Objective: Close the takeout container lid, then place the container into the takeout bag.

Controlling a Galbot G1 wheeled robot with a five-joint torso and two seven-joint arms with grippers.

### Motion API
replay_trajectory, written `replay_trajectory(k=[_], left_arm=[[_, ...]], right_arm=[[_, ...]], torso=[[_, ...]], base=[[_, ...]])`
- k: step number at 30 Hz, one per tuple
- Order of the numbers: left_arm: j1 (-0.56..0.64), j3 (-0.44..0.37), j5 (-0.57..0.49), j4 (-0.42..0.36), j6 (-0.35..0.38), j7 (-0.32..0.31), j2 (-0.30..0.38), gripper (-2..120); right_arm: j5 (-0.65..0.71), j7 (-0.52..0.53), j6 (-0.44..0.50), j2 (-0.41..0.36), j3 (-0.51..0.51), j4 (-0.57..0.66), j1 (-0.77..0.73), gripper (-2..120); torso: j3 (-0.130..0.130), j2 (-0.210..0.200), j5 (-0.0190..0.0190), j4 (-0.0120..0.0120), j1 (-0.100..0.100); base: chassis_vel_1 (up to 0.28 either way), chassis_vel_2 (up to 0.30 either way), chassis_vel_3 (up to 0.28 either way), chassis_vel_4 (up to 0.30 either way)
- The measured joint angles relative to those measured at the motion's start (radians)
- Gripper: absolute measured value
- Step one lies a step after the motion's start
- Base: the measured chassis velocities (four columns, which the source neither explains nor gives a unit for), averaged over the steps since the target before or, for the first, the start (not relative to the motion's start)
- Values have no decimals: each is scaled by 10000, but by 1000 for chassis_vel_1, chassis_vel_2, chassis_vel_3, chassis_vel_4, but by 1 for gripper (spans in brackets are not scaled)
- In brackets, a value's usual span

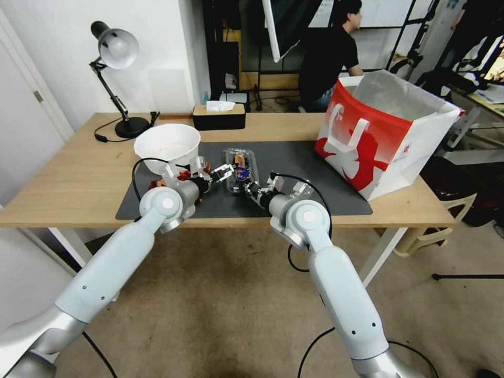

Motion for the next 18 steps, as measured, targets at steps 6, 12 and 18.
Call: replay_trajectory(k=[6,12,18], left_arm=[[-121,88,1,189,-16,-159,-130,100],[-285,192,7,409,-48,-233,-202,100],[-309,215,7,443,-48,-243,-241,100]], right_arm=[[5,-12,-5,-18,12,8,-27,0],[-9,-47,-7,-8,6,10,-76,0],[-18,-49,-8,-4,1,5,-74,0]], torso=[[0,0,0,0,0],[0,2,0,0,0],[0,1,0,-1,0]], base=[[0,0,0,0],[0,0,0,0],[0,0,0,0]])
